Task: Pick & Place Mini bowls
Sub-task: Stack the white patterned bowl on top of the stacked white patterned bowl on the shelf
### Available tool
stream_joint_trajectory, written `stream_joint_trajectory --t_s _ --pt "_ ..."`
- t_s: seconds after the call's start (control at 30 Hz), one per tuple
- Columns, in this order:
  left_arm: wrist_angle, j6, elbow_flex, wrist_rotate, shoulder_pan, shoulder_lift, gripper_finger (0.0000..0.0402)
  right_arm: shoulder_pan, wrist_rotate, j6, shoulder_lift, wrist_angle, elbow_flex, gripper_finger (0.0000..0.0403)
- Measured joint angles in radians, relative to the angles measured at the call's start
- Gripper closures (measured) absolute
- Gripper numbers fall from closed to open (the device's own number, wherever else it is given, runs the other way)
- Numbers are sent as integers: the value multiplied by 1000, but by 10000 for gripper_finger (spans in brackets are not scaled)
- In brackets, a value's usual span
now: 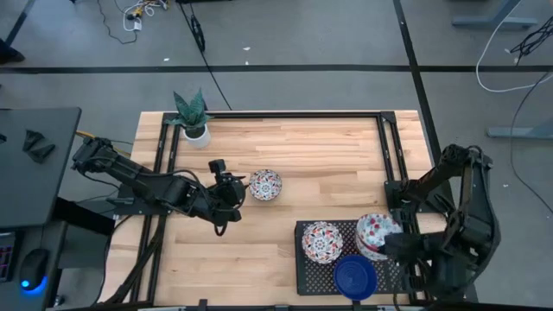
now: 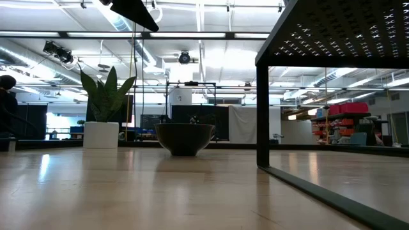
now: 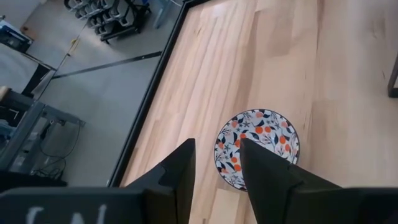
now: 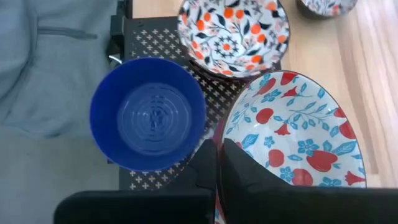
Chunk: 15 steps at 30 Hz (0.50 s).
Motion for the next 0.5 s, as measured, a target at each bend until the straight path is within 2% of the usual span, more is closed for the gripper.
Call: stream_joint_trajectory --t_s 0.33,0.5 --pt "0 0 -1 11 0 0 271 54 13 20 102 -8 -2 400" --pt "0 -1 -1 11 0 0 271 82 59 22 115 -9 -2 402"
